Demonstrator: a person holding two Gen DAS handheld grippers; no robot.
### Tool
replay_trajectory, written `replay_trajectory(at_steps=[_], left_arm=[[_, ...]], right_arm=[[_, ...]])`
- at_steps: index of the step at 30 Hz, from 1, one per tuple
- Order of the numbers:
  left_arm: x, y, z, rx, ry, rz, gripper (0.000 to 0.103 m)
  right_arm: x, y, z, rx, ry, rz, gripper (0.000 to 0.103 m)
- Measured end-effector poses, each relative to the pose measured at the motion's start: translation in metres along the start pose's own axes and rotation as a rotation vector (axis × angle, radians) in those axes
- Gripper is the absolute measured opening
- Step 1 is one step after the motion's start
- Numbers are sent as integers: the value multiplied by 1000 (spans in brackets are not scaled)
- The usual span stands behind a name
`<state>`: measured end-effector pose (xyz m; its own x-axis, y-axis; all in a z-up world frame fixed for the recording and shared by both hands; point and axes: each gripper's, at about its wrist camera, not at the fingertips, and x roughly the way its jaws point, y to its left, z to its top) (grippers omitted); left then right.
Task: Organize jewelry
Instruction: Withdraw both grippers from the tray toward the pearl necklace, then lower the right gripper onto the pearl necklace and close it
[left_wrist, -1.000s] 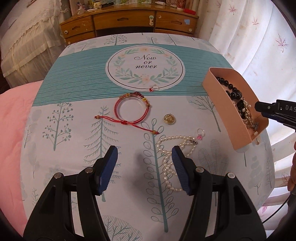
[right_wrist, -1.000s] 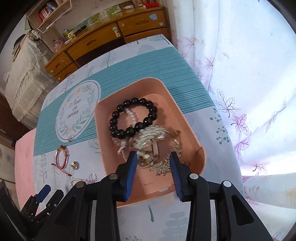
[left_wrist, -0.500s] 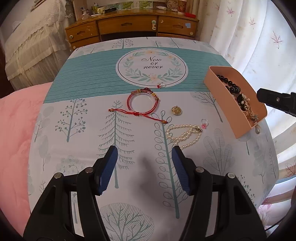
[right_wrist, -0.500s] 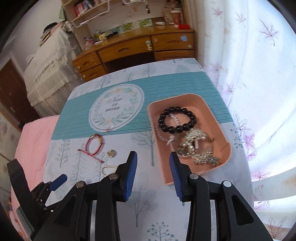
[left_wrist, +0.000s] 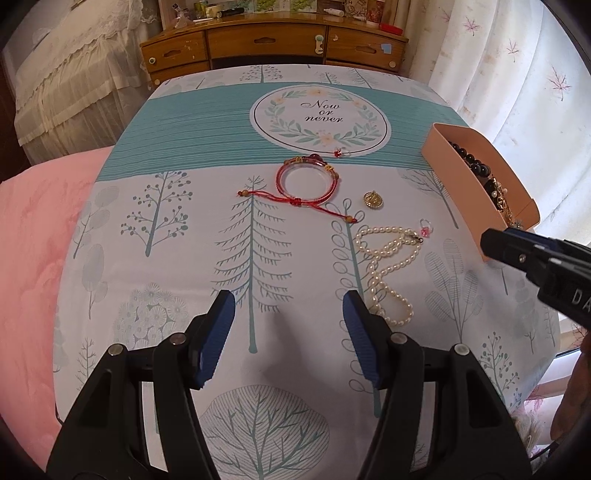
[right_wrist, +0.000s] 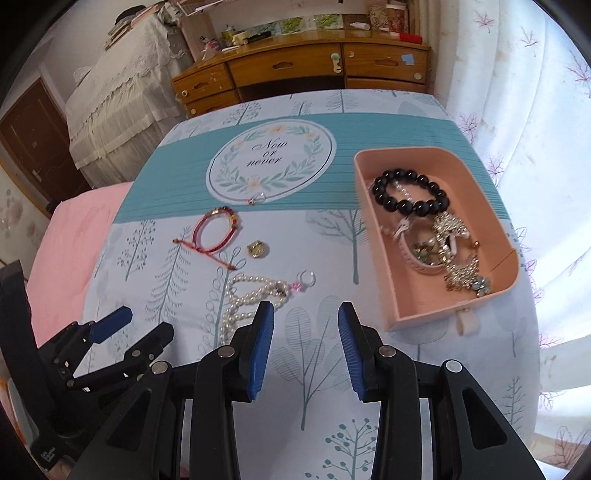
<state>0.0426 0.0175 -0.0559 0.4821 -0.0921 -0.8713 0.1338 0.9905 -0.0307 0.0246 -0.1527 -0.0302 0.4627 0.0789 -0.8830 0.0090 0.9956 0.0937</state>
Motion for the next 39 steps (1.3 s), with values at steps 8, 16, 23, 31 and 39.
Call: replay_trajectory(at_steps=[8, 16, 23, 31, 39], left_arm=[[8, 21, -7, -53, -12, -9, 58], [20, 30, -4, -93, 13, -20, 58], [24, 38, 0, -127, 11, -25, 58], [28, 48, 0, -159, 20, -39, 58], [29, 60, 0, -201, 20, -53, 58]], right_arm=[[26, 6, -13, -25, 25, 26, 36], [51, 35, -19, -129, 87, 105, 36], [76, 66, -26, -244, 141, 103, 37], [92, 83, -13, -313, 125, 55, 37], [95, 110, -21, -472, 119, -24, 23]])
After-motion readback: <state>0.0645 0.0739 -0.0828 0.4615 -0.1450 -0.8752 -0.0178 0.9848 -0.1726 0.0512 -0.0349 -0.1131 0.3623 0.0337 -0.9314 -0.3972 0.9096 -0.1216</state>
